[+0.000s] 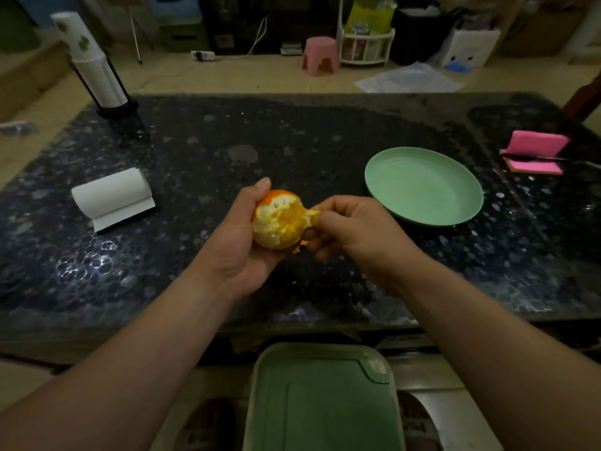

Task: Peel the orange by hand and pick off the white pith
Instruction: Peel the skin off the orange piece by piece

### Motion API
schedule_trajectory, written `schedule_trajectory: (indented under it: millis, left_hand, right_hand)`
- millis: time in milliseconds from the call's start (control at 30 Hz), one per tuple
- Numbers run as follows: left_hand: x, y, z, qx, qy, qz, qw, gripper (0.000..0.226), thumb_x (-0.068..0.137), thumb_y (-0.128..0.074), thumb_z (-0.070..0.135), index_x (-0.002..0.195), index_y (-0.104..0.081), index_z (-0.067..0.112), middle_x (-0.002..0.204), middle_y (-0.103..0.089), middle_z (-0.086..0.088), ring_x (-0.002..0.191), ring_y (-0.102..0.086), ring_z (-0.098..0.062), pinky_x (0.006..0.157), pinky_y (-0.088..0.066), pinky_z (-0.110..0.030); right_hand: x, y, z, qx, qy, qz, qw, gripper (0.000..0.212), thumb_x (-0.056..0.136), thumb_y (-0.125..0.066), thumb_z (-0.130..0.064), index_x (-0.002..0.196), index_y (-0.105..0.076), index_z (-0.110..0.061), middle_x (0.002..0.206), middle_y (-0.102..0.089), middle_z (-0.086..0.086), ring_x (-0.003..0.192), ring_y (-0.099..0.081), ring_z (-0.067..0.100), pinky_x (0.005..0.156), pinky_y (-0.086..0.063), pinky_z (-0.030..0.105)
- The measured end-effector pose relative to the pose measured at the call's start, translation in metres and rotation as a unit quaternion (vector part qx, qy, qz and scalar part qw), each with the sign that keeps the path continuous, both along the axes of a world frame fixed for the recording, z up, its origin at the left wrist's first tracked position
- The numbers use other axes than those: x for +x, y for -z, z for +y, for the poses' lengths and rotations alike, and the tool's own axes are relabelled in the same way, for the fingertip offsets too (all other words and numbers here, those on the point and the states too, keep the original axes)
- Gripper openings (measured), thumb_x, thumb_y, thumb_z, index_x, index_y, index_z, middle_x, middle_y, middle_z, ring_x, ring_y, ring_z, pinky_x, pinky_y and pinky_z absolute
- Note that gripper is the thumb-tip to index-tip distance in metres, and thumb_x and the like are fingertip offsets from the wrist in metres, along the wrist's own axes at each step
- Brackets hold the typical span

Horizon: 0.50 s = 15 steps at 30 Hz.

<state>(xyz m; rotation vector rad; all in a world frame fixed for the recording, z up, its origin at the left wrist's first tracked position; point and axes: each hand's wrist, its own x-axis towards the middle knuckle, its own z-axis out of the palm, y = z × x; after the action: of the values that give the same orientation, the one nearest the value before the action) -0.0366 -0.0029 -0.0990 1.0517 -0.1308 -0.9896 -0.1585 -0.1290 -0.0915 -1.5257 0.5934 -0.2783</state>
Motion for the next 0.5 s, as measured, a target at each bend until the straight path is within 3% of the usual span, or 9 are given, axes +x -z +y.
schedule_trajectory:
  millis: [133,267,400,500]
  left_hand:
    - [0.0008,0.0014,-0.0014,0.007,0.014,-0.025,1.000,0.047,0.094,-0.065,0.046,0.125,-0.061,0.010,0.109,-0.066,-0.015,0.096,-0.067,-0.025,0.093,-0.056,-0.045]
    - [-0.0001,-0.0026,-0.0041,0.072,0.050,-0.089,0.992,0.035,0.103,-0.056,0.046,0.112,-0.068,0.014,0.103,-0.074,-0.011,0.087,-0.073,-0.020,0.085,-0.061,-0.045]
    - [0.0003,-0.0042,-0.0037,0.094,0.059,-0.091,0.990,0.029,0.102,-0.060,0.041,0.109,-0.067,0.014,0.098,-0.070,-0.012,0.084,-0.069,-0.021,0.097,-0.057,-0.049]
    - [0.0010,-0.0017,-0.0027,0.089,0.056,-0.116,0.988,0.028,0.102,-0.062,0.039,0.116,-0.064,0.015,0.101,-0.065,-0.014,0.084,-0.066,-0.021,0.084,-0.058,-0.041]
  right_hand:
    - [-0.0026,0.0000,0.0002,-0.161,0.004,0.028,0.987,0.006,0.099,-0.070,-0.015,0.097,-0.074,-0.011,0.077,-0.078,0.004,0.066,-0.075,0.011,0.061,-0.060,0.031]
    - [-0.0055,0.0023,0.0002,-0.330,0.067,0.024,0.941,0.007,0.093,-0.072,-0.021,0.088,-0.074,-0.024,0.071,-0.073,-0.004,0.065,-0.069,0.010,0.063,-0.060,0.038]
    - [-0.0089,0.0038,0.0073,-0.392,0.037,0.017,0.919,0.005,0.095,-0.070,-0.025,0.091,-0.072,-0.026,0.072,-0.070,-0.008,0.067,-0.066,0.008,0.066,-0.058,0.041]
    - [-0.0094,0.0007,0.0069,-0.388,0.019,0.032,0.921,0.004,0.094,-0.071,-0.028,0.098,-0.073,-0.028,0.076,-0.070,-0.010,0.069,-0.067,0.005,0.066,-0.059,0.035]
